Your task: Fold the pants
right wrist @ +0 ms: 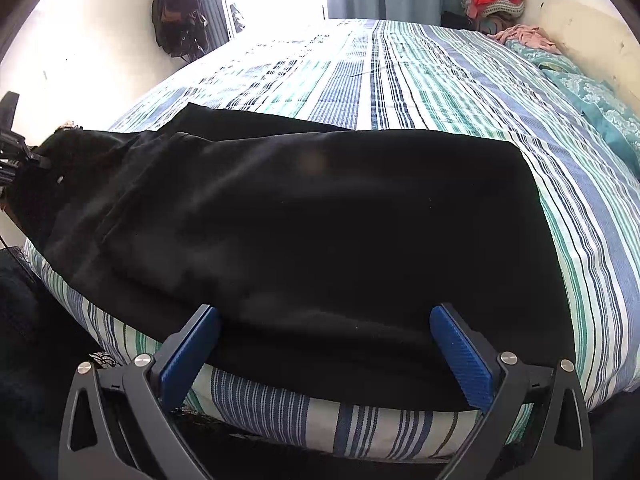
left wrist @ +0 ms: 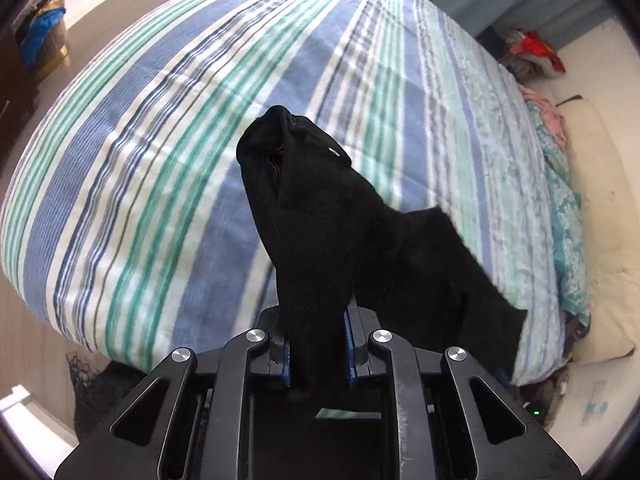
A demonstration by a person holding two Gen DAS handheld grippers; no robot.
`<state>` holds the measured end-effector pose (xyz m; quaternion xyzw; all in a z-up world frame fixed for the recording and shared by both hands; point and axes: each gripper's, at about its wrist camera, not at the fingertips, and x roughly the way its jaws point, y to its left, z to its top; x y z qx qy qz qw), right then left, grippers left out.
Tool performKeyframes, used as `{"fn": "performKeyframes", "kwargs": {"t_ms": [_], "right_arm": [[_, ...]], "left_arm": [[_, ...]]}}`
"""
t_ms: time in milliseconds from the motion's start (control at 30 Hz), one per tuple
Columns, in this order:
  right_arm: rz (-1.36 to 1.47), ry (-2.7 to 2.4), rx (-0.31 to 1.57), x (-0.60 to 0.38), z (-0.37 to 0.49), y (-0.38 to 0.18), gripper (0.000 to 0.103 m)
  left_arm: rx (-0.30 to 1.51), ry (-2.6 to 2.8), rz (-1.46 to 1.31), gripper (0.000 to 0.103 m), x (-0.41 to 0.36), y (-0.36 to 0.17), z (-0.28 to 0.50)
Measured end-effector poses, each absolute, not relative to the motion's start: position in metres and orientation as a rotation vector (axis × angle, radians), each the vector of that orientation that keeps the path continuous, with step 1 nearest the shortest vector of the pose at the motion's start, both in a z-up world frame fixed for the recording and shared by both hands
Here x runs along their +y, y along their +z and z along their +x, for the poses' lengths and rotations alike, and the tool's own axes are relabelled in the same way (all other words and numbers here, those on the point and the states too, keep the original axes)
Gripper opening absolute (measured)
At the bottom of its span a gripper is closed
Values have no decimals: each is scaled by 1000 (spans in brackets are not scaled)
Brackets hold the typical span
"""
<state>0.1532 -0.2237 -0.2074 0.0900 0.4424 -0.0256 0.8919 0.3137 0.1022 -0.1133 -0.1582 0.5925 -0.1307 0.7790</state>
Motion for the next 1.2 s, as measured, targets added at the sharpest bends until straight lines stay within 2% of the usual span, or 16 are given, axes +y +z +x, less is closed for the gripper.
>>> {"fn": "performKeyframes", "kwargs": {"t_ms": [133,233,367,500,567,600,667,733,900,967,1133,1200], "right_arm": [[332,2,894,-239,146,-193,103],[486,42,812,-261,133,-177,103],[576,-57,648,-299,109,-159,103],[652,-141,567,-329,92,-155,103],[681,-162,538,-337,86,-155,103],[688,-166,519,-341,82,-153,103],[695,-171,476,-345,75,-149,103],[712,-155,437,-347,68,-148,103],[652,-28,442,-331,84,-147,103],[598,62,506,-310,99,-150,103],[607,275,709,-267,130,-173,103],[643,295,748,-270,140,-176,99]], "left_arm": [[1242,-429,-291,17,24,-69,296],[1235,-530,-228,17,-46,-63,282],[1255,-588,-96,17,-141,-96,269],[1331,-677,1,31,-210,-157,254],[1373,-678,11,31,-221,-172,243],[1361,-702,-8,32,-219,-171,238],[1298,-749,-32,41,-209,-153,230],[1208,-738,-6,57,-191,-131,231],[1010,-577,19,77,-122,-97,244],[970,-474,11,80,-86,-102,250],[974,-178,48,80,-16,-158,258],[1000,-119,3,80,10,-180,255]]}}
